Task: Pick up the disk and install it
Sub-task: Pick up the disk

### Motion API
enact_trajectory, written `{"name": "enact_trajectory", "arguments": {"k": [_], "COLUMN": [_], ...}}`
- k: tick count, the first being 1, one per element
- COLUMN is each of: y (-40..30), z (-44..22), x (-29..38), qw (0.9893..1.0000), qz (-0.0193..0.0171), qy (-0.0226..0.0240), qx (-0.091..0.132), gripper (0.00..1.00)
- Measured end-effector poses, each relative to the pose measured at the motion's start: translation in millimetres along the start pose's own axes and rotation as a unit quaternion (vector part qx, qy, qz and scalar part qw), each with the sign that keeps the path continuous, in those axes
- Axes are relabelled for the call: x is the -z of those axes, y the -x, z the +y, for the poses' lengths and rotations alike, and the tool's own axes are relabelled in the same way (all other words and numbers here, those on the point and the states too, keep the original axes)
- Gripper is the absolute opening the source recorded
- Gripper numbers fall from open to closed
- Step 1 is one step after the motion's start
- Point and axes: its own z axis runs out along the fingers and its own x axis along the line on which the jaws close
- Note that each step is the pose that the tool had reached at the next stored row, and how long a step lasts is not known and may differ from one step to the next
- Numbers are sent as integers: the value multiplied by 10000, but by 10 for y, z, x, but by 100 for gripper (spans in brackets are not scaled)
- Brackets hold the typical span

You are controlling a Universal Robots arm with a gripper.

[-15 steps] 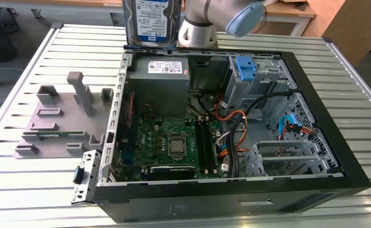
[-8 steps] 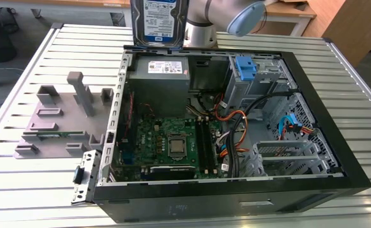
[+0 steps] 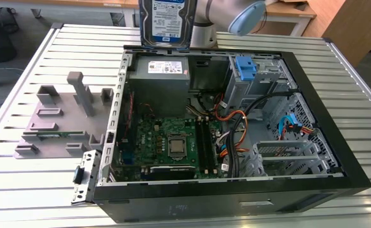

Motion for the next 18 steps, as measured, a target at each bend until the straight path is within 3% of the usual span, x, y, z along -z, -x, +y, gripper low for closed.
{"name": "enact_trajectory", "arguments": {"k": [8,14,18], "y": [2,-11,-71], "z": [-134,-142,-143], "x": [-1,0,0], "qw": [10000,10000,10000], "qz": [0,0,0], "qy": [0,0,0], "qx": [0,0,0], "gripper": [36,36,36]}}
